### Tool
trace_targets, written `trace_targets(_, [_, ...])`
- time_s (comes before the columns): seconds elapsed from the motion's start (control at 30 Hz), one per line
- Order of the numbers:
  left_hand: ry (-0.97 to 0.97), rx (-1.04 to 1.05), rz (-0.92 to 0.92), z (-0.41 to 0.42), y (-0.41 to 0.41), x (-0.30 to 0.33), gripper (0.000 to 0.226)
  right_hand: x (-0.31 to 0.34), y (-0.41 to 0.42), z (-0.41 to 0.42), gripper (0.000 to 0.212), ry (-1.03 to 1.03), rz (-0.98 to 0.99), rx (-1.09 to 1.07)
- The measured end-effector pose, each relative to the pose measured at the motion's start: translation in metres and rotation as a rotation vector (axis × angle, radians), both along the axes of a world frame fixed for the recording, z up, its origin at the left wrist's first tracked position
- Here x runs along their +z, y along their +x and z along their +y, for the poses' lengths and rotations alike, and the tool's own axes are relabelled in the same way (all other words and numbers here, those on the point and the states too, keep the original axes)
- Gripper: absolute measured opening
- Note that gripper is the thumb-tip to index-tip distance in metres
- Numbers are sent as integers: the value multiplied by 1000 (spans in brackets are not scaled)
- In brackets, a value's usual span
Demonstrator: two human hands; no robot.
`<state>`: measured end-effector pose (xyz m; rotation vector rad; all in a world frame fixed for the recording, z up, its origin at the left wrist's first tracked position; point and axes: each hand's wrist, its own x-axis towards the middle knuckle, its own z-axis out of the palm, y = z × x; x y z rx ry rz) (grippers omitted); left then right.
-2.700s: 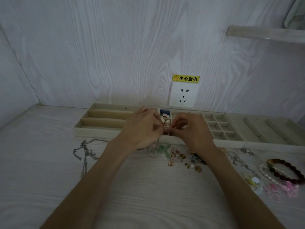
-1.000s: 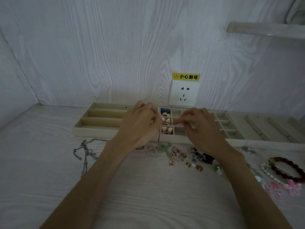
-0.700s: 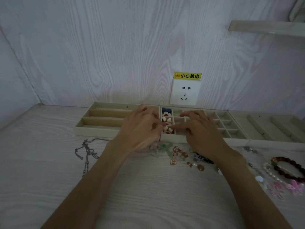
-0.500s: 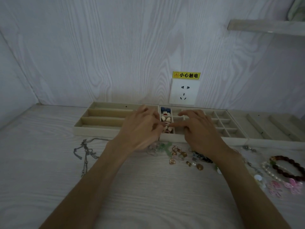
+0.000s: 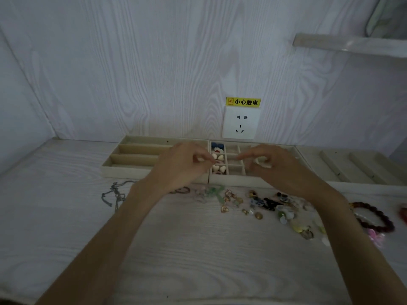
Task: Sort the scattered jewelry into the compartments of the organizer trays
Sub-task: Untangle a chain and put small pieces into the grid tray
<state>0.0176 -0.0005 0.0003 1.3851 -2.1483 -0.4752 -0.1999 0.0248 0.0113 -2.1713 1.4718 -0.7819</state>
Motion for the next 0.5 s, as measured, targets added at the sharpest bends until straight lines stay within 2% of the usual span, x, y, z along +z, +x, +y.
trace_targets(0.07, [81, -60, -142, 8, 7, 5, 16, 3, -1, 16, 23, 50, 51, 59])
trace_targets(0.23, [37, -57, -418, 29, 4, -4, 21, -14, 16, 39, 20, -46, 176, 10])
trace_targets(0.4, [-21, -18, -369, 39, -5, -16, 22, -32, 42, 34, 31, -193, 370, -54])
trace_targets(0.5, [-23, -21, -339, 41, -4, -16, 17, -36, 43, 31, 29, -222, 434, -81])
